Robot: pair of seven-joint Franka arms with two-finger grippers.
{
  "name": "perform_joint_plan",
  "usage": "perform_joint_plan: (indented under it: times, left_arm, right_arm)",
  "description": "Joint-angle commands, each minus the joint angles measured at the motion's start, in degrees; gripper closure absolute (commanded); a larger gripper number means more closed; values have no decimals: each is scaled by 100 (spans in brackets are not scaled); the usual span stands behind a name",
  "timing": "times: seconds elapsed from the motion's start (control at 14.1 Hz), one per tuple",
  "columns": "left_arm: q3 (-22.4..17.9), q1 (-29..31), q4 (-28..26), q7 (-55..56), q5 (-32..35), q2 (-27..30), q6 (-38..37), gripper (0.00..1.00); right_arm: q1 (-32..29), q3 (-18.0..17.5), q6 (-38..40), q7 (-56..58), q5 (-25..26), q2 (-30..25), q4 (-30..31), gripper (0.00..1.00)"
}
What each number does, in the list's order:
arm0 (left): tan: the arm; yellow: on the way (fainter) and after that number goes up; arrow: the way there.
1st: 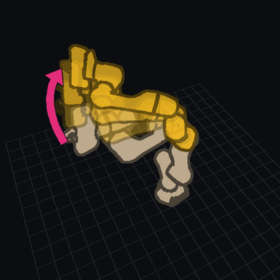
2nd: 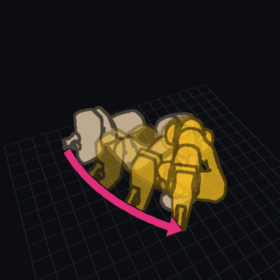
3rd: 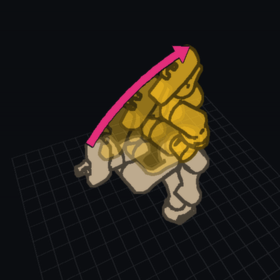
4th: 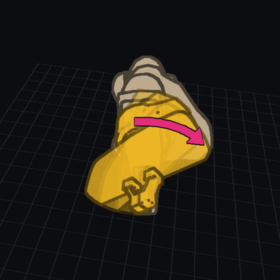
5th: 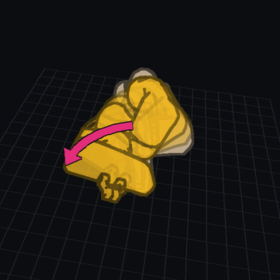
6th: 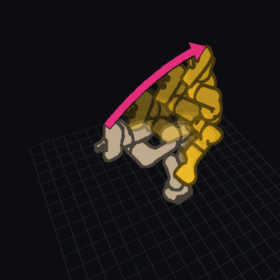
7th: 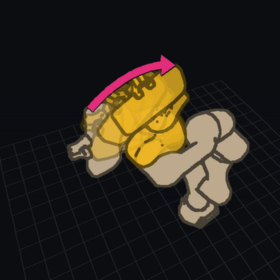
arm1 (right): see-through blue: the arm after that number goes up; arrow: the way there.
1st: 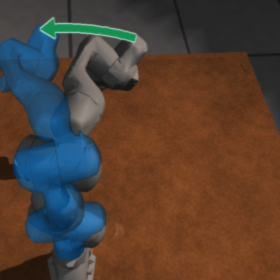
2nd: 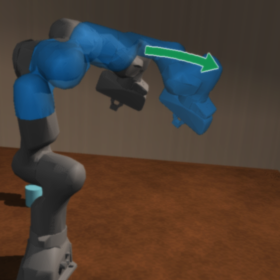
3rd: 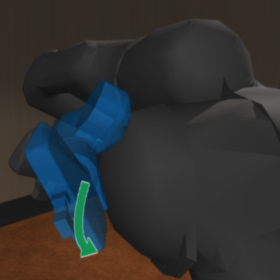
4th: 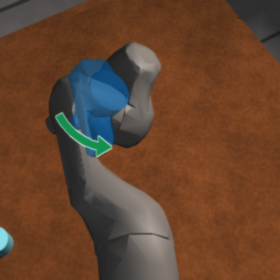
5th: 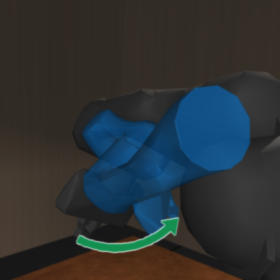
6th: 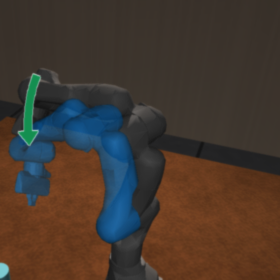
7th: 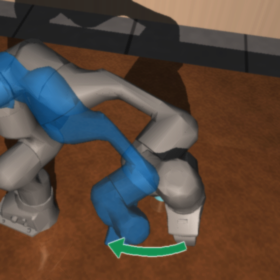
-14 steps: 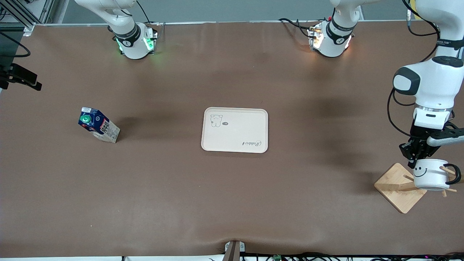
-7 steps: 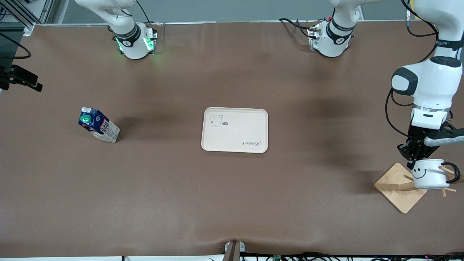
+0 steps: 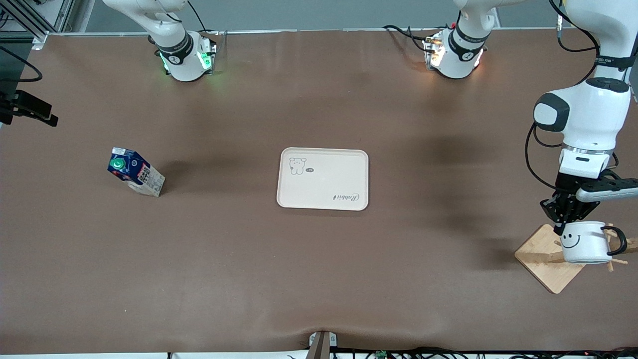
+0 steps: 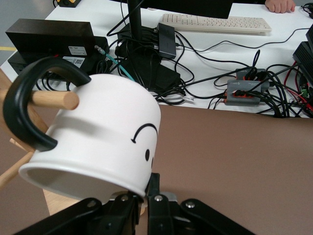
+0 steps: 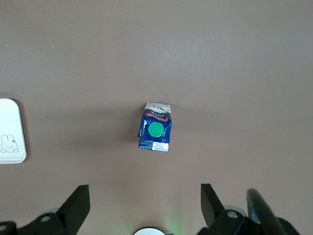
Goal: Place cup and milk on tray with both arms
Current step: 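Lift the mug off the tree while the right gripper grasps the milk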
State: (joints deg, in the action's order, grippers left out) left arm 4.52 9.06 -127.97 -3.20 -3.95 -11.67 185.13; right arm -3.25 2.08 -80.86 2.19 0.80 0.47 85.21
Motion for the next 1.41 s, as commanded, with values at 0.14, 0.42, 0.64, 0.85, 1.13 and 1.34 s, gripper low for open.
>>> perform_joint_plan:
  times: [0.14,0.42,0.64,0.85,1.13,1.34]
  left_arm:
    - [119,-9,0,-23,17,270,-424,100]
    - [128,-18,9,-23,17,577,-907,100]
    - [137,-9,26,-23,17,850,-1434,100]
    - [225,-9,298,4,8,999,-2119,100]
    - [374,-9,772,118,-18,1053,-3296,100]
    - [619,-18,1300,871,-27,991,-4535,100]
  right_arm:
    - [-114,-58,45,-52,-106,94,-136,0]
    - [-61,-76,-395,9,-19,761,-127,0]
    - [-141,-67,-430,9,-45,902,-127,0]
    - [-210,-67,-580,18,-71,1480,-136,0]
    - [-465,-67,-703,581,-89,1746,-93,0]
    - [-518,-76,-729,519,-115,1773,232,0]
